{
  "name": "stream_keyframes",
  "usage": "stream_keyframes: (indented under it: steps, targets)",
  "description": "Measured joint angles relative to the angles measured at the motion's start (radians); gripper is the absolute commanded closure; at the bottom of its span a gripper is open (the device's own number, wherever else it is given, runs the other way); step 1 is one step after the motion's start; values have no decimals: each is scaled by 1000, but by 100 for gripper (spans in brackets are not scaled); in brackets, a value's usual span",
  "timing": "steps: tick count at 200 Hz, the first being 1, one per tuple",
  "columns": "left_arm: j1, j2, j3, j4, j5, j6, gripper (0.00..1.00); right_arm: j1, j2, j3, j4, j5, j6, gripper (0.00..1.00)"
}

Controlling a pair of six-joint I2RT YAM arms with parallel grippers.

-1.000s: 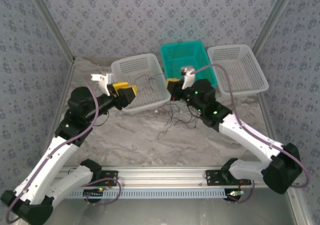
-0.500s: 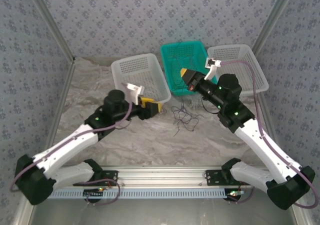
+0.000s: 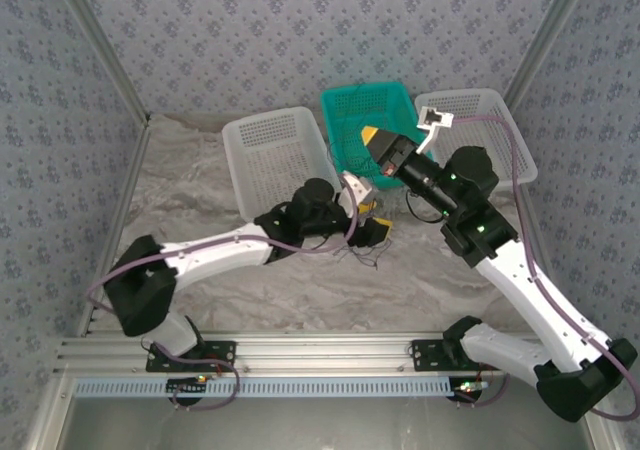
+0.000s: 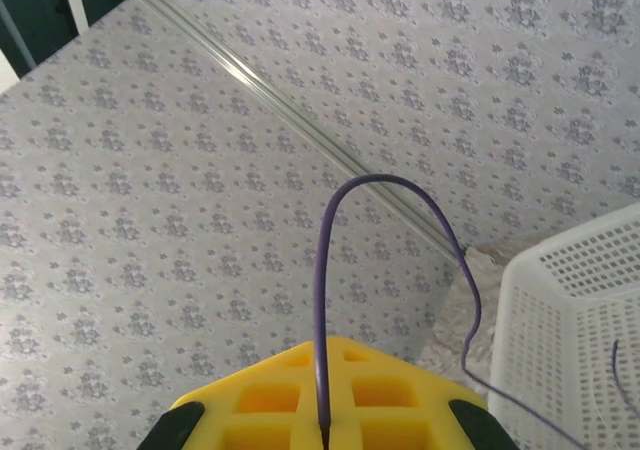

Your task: Untangle the cables

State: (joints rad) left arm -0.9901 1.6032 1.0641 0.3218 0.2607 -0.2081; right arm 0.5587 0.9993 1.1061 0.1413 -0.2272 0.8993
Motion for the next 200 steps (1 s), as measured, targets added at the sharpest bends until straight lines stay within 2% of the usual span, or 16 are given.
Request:
stream_keyframes:
  steps: [28,45,59,101,134,180,195,200]
  targets:
    - [-19,69,-2,44,-71,9,74,-16,-42,13,-6,18,6,100]
    - [-23,70,-29,84,-114,-3,92,-60,-75,28,-28,40,23,100]
    - [-23,69,-69,121,-143,-16,98,-121,-106,39,-57,59,37,100]
    - [-22,0,-207,258,-174,-68,93,-390,-151,46,-204,64,126,100]
    - [-18,-13,-314,234,-209,-111,72,-584,-122,140,-193,28,232,100]
    - [-5,-13,-359,199,-229,-120,67,-690,-85,251,-131,-7,318,100]
    - [-5,-14,-359,199,-227,-121,61,-703,-58,291,-132,-18,333,100]
    - [-3,-17,-360,199,-223,-121,56,-703,-45,307,-131,-24,338,100]
